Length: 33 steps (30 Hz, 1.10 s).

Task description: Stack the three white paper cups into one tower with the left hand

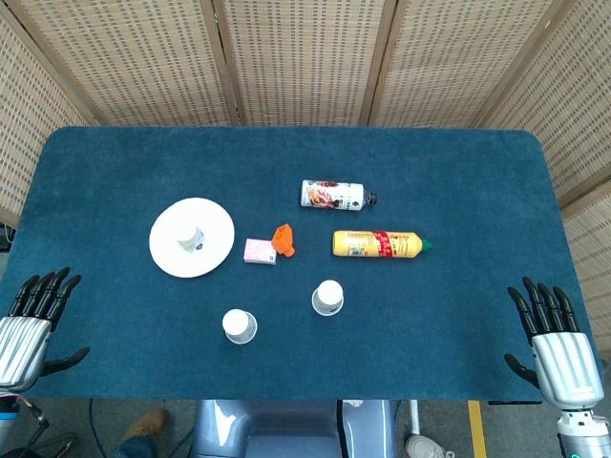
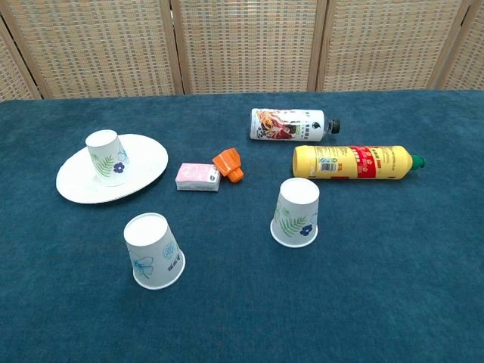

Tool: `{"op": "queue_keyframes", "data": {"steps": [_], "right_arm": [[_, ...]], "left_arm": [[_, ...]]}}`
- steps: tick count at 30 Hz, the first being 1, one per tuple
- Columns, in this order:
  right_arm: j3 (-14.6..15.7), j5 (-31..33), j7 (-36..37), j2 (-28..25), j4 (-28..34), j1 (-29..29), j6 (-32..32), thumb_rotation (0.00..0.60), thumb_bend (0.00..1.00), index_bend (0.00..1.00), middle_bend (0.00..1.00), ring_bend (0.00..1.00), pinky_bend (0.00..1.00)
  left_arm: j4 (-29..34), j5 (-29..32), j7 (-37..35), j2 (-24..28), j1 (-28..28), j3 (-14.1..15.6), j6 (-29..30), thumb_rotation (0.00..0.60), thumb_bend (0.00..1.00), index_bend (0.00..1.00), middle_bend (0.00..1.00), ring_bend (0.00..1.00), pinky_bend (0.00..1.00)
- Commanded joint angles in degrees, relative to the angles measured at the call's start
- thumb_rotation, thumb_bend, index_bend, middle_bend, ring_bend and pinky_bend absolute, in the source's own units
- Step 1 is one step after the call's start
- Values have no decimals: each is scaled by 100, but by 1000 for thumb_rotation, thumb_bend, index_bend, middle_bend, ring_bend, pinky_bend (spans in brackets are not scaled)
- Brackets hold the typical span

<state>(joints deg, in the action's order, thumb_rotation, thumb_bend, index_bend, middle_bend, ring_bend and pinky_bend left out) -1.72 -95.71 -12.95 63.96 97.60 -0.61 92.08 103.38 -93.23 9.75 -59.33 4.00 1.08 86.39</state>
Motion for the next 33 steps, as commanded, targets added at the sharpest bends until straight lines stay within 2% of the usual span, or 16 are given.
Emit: {"op": "queue_keyframes", "data": {"steps": [1,7,13,15,18,20,23,28,33], "right_arm": [[-1,-4,-4,1,0,3,8,600,0,0,0,0,0],[4,62,14,13,17,-11,-68,600,0,0,0,0,0],[-73,245,68,-11,19,-70,-189,600,0,0,0,0,0],[-115,313,93,-20,34,-96,-221,600,0,0,0,0,0],[-202,479,108,-30,46,-142,-292,600,0,0,0,0,0],[-246,582,97,-23,41,-156,-320,600,0,0,0,0,0],[-273,696,62,-4,5,-161,-354,600,0,0,0,0,0],[-332,885,75,8,-25,-185,-426,600,0,0,0,0,0],[-393,1060,129,-10,-49,-219,-507,600,0,0,0,0,0]], "left_arm": [[4,23,-10,3,7,-4,-20,600,0,0,0,0,0],[-56,-115,-84,-8,75,-2,-54,600,0,0,0,0,0],[163,-377,101,63,621,-148,-659,600,0,0,0,0,0],[403,-338,303,98,994,-335,-1098,600,0,0,0,0,0],[711,-154,729,5,1968,-821,-2237,600,0,0,0,0,0],[678,132,981,-203,2623,-1161,-2980,600,0,0,0,0,0],[469,409,1478,-606,3337,-1548,-3562,600,3,0,0,0,0],[-82,1080,1831,-1390,4396,-1927,-4455,600,102,67,0,0,0],[-882,1719,2111,-2178,5278,-1998,-5123,600,125,142,0,0,0]]}}
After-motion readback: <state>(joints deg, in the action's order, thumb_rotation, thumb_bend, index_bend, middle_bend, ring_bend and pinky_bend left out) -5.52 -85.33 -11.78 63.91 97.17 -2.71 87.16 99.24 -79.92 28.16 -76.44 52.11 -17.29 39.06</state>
